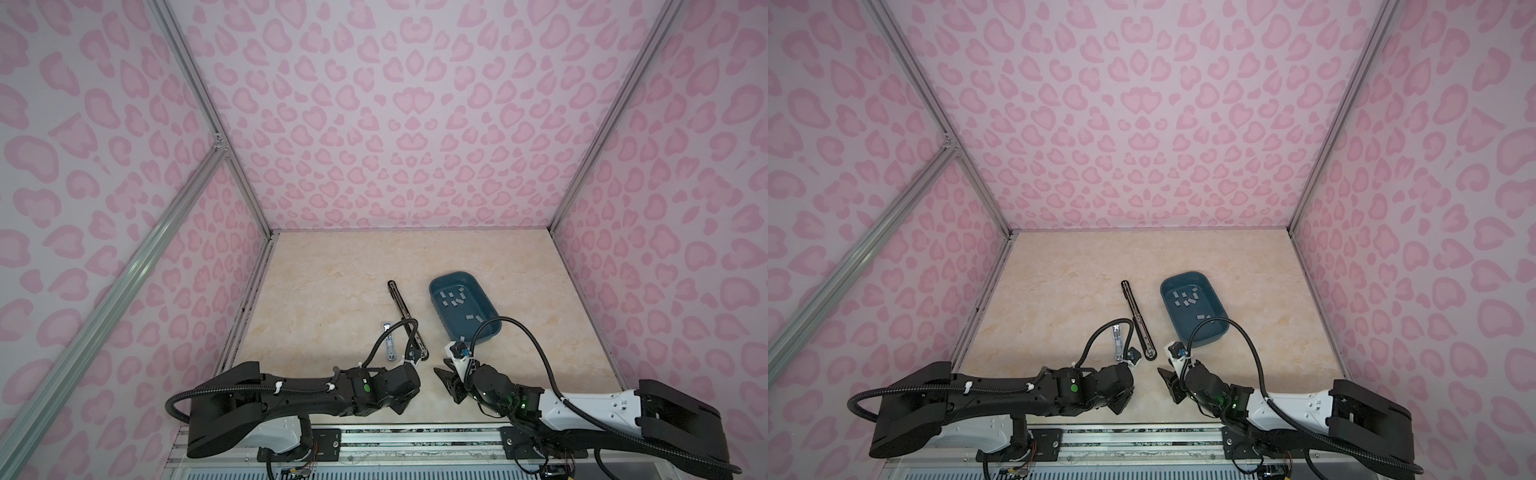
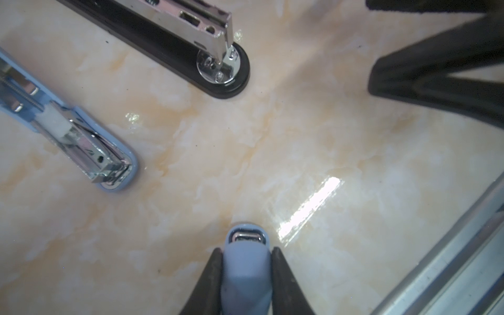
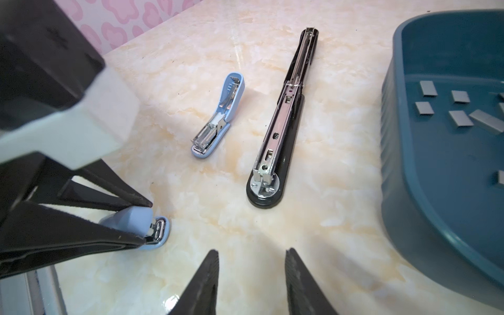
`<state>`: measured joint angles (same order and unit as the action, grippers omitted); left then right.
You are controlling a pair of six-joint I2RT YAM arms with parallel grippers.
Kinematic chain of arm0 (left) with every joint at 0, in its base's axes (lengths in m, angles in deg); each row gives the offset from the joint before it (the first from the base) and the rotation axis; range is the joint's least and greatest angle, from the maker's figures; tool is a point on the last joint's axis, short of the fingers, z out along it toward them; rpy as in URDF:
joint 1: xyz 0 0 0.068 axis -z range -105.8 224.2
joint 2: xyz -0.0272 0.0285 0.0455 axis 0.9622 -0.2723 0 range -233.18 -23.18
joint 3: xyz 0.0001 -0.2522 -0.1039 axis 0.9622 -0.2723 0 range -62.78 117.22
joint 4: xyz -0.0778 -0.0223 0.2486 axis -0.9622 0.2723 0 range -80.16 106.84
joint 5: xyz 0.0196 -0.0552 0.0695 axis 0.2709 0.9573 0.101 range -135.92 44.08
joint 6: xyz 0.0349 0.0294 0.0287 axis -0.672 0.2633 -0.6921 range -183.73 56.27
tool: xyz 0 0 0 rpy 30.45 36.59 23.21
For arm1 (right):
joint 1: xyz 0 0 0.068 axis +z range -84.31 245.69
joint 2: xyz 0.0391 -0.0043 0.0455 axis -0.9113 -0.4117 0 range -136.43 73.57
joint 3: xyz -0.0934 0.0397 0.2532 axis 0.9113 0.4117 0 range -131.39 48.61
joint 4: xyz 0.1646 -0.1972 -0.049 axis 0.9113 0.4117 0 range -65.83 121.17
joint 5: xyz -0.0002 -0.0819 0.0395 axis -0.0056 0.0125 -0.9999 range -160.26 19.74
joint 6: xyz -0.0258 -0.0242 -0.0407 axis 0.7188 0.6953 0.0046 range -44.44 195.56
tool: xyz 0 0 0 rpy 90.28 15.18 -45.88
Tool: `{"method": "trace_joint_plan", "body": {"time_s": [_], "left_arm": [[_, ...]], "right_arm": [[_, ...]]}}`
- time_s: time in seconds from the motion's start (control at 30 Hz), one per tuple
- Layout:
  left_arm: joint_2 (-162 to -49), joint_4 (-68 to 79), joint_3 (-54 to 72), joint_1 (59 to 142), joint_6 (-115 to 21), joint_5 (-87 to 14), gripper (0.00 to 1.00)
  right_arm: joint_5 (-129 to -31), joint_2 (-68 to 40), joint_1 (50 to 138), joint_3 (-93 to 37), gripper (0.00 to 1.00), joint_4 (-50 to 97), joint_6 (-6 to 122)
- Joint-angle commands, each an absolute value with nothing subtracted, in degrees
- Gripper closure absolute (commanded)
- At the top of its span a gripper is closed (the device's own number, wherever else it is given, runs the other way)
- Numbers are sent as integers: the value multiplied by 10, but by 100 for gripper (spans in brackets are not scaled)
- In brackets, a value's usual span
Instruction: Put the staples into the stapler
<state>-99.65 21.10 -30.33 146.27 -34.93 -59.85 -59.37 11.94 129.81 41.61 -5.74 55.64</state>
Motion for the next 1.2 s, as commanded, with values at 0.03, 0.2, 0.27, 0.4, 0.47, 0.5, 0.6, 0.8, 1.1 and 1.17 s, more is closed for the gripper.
{"method": "trace_joint_plan", "body": {"time_s": [0.03,0.2,0.27,0.4,0.47,0.5,0.6,0.8,1.1,1.17], "left_arm": [[-1000,210,-298,1463,-346,-597,65],[-1002,211,-298,1463,-346,-596,60],[-1002,213,-299,1463,-345,-596,60],[-1008,211,-298,1464,-344,-597,60],[-1013,212,-297,1463,-345,-597,61],[-1015,212,-296,1463,-345,-596,62],[-1016,211,-296,1464,-345,-595,63],[-984,211,-292,1463,-347,-601,76],[-967,143,-254,1463,-400,-594,81],[-976,117,-248,1463,-417,-596,82]], "right_arm": [[-598,113,1299,411,59,-57,544],[-599,113,1298,411,59,-56,542],[-599,113,1299,410,59,-56,541],[-599,113,1299,410,59,-57,541],[-600,112,1299,410,59,-58,541],[-601,112,1298,410,59,-58,540],[-599,112,1299,410,59,-60,538],[-610,107,1299,408,59,-67,533],[-675,74,1300,386,60,-101,497],[-678,70,1300,381,60,-103,489]]}}
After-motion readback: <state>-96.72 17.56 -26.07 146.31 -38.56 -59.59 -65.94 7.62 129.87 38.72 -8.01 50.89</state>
